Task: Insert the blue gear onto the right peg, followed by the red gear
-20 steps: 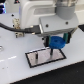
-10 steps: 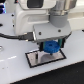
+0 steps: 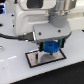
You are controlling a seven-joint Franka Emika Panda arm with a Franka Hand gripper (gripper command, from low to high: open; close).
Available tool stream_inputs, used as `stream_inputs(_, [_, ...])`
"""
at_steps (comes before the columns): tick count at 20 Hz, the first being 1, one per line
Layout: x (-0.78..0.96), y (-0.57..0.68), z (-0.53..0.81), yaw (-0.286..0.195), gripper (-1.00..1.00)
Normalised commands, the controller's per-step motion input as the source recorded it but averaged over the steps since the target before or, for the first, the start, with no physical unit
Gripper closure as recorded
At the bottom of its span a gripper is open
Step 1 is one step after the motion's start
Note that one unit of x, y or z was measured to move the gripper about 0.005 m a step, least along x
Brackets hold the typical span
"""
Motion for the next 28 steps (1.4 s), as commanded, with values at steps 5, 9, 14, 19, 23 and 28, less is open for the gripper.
stream_inputs(5, [0.18,0.04,0.29,0.0,1.0])
stream_inputs(9, [0.29,0.0,0.05,0.0,1.0])
stream_inputs(14, [0.26,-0.03,-0.11,0.0,1.0])
stream_inputs(19, [0.19,-0.04,-0.12,0.0,1.0])
stream_inputs(23, [0.14,0.0,-0.03,0.0,1.0])
stream_inputs(28, [0.25,0.11,0.2,0.0,1.0])
